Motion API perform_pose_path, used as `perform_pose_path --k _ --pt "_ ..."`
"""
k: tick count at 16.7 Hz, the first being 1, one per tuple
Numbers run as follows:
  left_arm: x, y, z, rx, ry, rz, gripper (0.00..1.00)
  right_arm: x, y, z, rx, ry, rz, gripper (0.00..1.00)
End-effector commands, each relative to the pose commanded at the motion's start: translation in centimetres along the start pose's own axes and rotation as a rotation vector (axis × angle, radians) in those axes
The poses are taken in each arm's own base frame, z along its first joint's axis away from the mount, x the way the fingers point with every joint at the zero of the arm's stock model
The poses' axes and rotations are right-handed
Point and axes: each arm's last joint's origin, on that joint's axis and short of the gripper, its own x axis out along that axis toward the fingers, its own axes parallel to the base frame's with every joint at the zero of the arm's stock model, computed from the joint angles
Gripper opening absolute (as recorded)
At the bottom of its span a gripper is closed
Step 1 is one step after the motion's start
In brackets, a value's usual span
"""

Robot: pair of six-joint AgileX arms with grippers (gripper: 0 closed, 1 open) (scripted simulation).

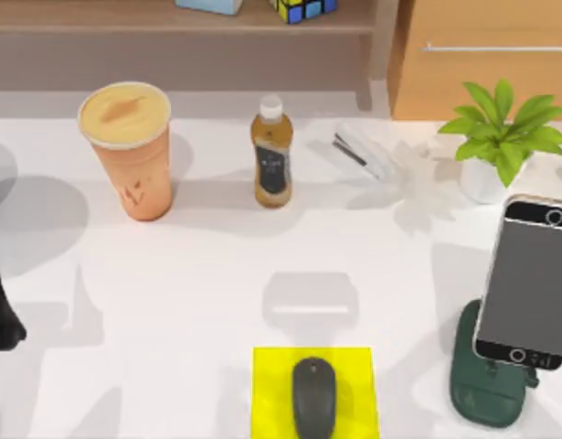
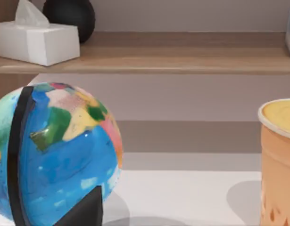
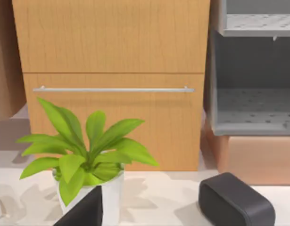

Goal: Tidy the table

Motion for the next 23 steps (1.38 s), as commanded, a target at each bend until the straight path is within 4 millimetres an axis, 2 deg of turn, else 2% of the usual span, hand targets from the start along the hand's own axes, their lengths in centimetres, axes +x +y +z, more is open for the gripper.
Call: perform_pose_path --k 6,12,17,23 --pt "0.9 -0.9 -0.3 -0.007 0.034 -0.044 1.00 0.0 0.0 0.0 0.000 0.000 0.000 1.00" --pt "3.6 -3.7 -1.6 0.005 0.181 -0.123 1.00 0.0 0.0 0.0 0.000 0.000 0.000 1.00" --pt "7.4 -7.0 -3.1 0.036 0.257 -0.142 1.00 0.0 0.0 0.0 0.000 0.000 0.000 1.00" --pt "13.6 -10.5 -6.2 0.024 0.195 -0.087 1.00 0.0 0.0 0.0 0.000 0.000 0.000 1.00"
